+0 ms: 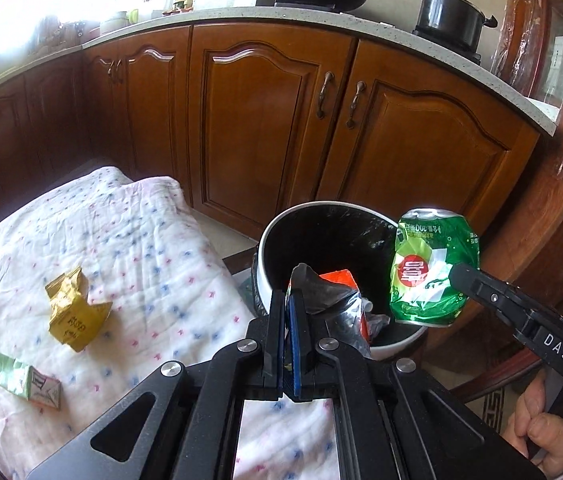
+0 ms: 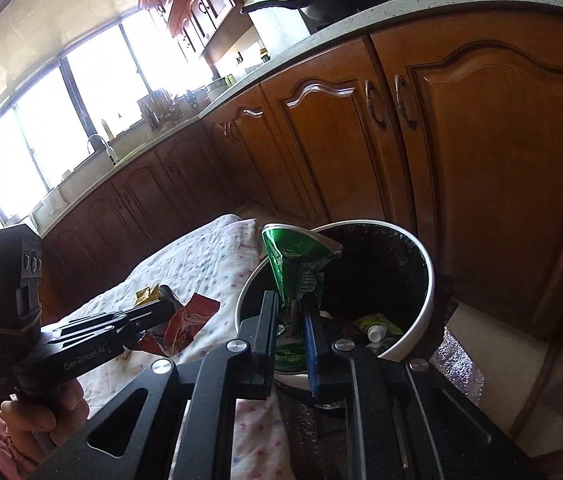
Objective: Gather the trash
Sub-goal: 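Carry the red packet and green can over the bin and open both tools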
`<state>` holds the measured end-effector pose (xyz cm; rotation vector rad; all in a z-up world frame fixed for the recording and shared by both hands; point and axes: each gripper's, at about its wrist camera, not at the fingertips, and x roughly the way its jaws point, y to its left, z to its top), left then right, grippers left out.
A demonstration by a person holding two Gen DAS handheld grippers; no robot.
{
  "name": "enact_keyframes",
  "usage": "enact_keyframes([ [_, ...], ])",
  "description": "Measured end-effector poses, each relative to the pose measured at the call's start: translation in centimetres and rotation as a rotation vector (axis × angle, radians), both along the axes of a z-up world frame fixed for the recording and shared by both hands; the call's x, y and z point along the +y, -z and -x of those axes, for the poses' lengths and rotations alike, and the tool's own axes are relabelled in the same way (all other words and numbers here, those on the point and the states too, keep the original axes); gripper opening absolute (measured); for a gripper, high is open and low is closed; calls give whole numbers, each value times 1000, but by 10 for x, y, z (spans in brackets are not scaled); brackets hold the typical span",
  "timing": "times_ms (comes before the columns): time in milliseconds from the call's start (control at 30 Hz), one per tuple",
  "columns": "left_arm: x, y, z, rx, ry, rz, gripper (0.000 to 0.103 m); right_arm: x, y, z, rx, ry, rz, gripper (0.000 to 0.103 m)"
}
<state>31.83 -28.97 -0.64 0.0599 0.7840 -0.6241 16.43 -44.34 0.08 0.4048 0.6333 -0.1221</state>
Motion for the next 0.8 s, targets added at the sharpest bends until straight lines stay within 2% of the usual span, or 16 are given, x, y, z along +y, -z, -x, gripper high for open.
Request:
enact_keyframes([
  [333,-35,4,-19,-24,36,-41,1,-20,-1,-10,29,15,25,12],
  [800,-60,16,-41,15,65,-88,1,-36,11,-26,86,21,22,12],
])
